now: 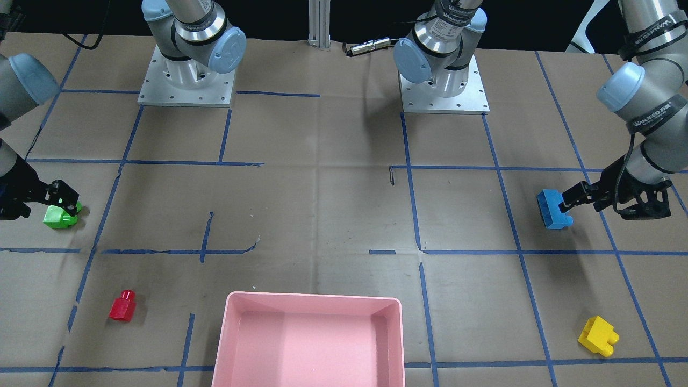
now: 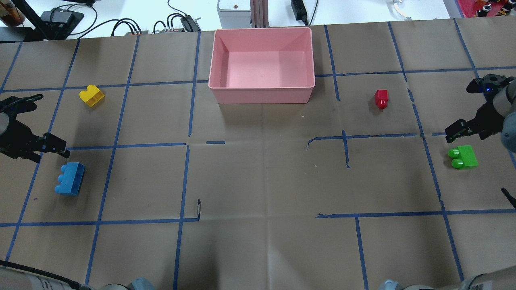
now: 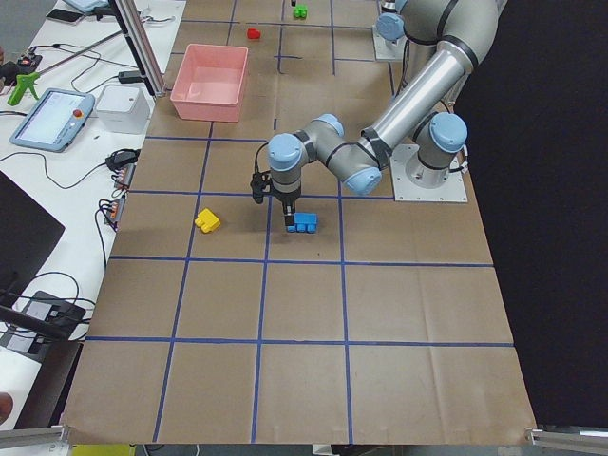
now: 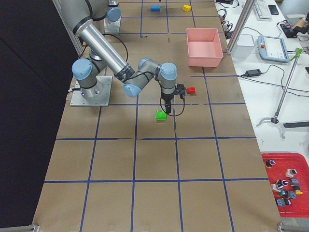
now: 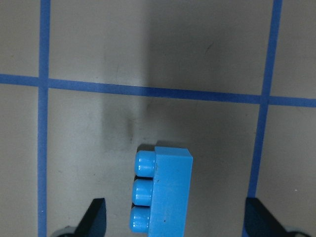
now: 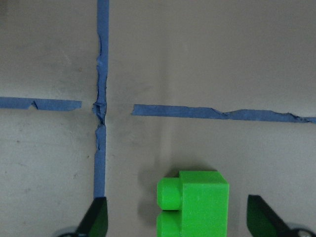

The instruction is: Put all blocks into box

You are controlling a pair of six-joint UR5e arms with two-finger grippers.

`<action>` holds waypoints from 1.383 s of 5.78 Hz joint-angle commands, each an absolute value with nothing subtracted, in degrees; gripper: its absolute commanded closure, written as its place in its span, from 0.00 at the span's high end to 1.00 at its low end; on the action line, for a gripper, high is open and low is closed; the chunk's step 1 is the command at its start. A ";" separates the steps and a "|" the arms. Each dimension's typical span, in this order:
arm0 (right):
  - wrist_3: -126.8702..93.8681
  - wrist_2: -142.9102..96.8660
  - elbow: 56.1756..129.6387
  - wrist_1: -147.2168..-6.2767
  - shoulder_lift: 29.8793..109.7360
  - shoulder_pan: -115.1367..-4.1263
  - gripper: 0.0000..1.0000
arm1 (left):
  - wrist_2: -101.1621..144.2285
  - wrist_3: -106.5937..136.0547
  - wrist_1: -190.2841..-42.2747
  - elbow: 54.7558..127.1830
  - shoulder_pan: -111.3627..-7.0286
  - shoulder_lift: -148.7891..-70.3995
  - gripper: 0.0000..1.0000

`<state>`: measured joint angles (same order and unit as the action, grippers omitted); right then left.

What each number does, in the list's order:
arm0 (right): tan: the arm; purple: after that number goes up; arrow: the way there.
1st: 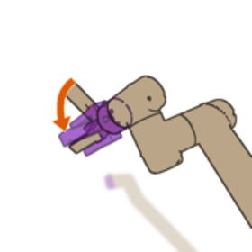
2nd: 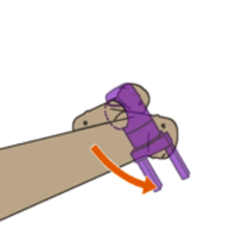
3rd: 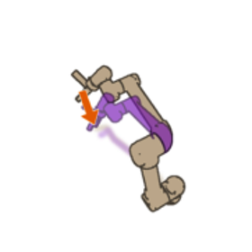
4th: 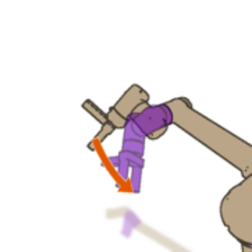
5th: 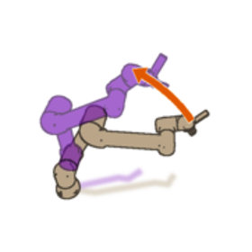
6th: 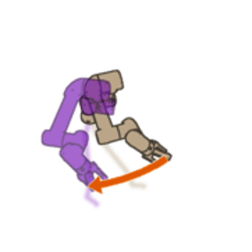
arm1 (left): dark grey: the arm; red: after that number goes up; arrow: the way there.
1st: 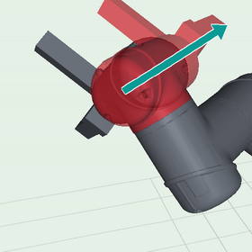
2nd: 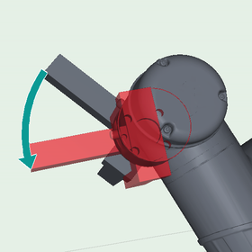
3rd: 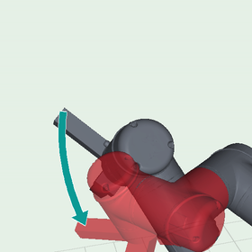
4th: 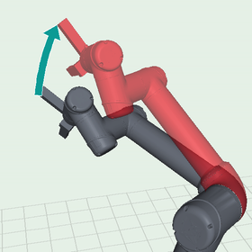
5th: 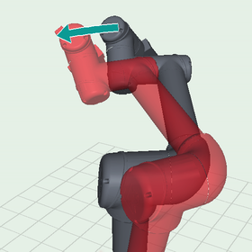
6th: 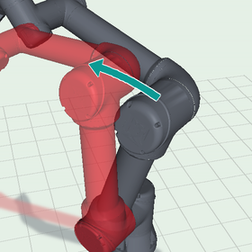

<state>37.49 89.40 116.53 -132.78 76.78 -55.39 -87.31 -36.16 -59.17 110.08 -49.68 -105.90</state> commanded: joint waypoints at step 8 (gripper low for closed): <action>40.61 89.21 122.17 -142.56 73.48 -52.21 0.98 | -87.80 -37.79 -54.32 113.91 -49.22 -111.36 0.77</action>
<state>40.60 89.19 121.97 -142.44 73.62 -52.21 -87.87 -37.78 -54.32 113.96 -49.22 -111.47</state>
